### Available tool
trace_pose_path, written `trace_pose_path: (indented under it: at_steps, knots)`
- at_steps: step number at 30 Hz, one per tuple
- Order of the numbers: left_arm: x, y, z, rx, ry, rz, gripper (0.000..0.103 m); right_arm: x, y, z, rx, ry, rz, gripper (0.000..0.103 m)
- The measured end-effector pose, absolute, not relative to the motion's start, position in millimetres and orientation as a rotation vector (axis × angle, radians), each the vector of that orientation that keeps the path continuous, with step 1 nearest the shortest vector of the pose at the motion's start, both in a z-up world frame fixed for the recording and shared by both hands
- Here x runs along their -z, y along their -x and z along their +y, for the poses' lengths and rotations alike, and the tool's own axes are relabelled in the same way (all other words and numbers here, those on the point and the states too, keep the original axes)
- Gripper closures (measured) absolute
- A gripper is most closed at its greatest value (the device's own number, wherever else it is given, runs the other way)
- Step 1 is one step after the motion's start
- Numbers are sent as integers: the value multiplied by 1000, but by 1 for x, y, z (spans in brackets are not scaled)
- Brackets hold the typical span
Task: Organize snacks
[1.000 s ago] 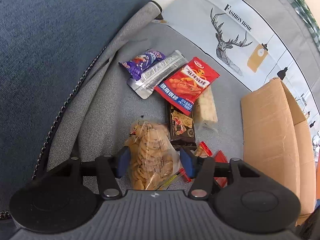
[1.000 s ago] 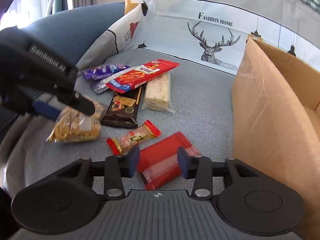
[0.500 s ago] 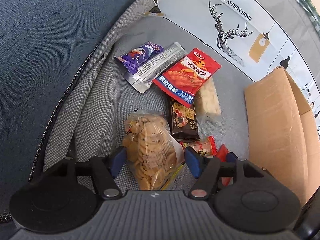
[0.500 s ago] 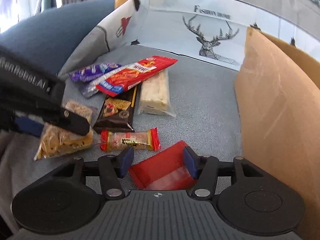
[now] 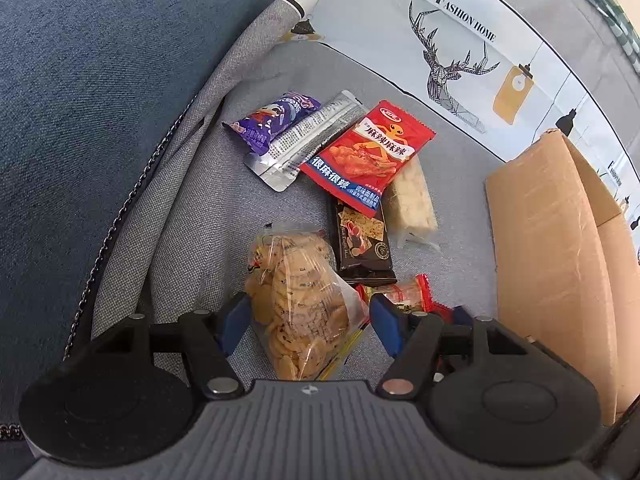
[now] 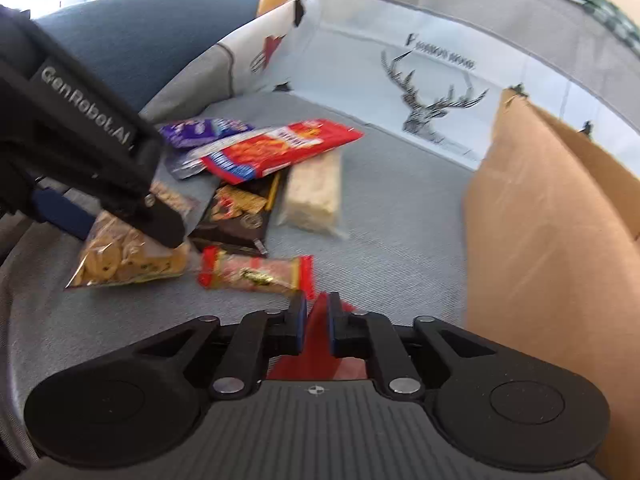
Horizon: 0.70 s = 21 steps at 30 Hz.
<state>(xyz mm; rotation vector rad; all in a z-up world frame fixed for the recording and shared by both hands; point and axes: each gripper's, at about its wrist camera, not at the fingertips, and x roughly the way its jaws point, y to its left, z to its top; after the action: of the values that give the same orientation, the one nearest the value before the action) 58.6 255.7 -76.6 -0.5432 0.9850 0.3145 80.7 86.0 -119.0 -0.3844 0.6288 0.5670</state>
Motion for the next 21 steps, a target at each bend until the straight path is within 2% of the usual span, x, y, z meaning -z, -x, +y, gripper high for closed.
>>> trace_pose_path:
  at_steps: [1, 2, 6, 9, 11, 12, 13, 17, 21]
  knots:
    - [76, -58, 256, -314, 543, 984, 32, 119, -81, 86, -555, 387, 625, 59]
    - [76, -58, 256, -315, 543, 983, 32, 119, -82, 85, -545, 388, 627, 43]
    - [76, -57, 258, -317, 549, 985, 32, 124, -90, 83, -521, 360, 668, 39]
    - [76, -58, 259, -319, 553, 986, 32, 125, -93, 82, -527, 337, 682, 45]
    - [76, -58, 259, -319, 552, 988, 32, 124, -92, 81, -570, 310, 693, 72]
    - [76, -58, 258, -319, 550, 989, 32, 124, -91, 82, -594, 312, 690, 80]
    - [77, -59, 258, -320, 545, 989, 31, 124, -88, 83, -609, 324, 682, 93]
    - [76, -59, 256, -319, 537, 986, 31, 123, -85, 86, -659, 323, 680, 102]
    - [76, -59, 258, -319, 552, 981, 31, 119, -82, 84, -717, 287, 689, 103]
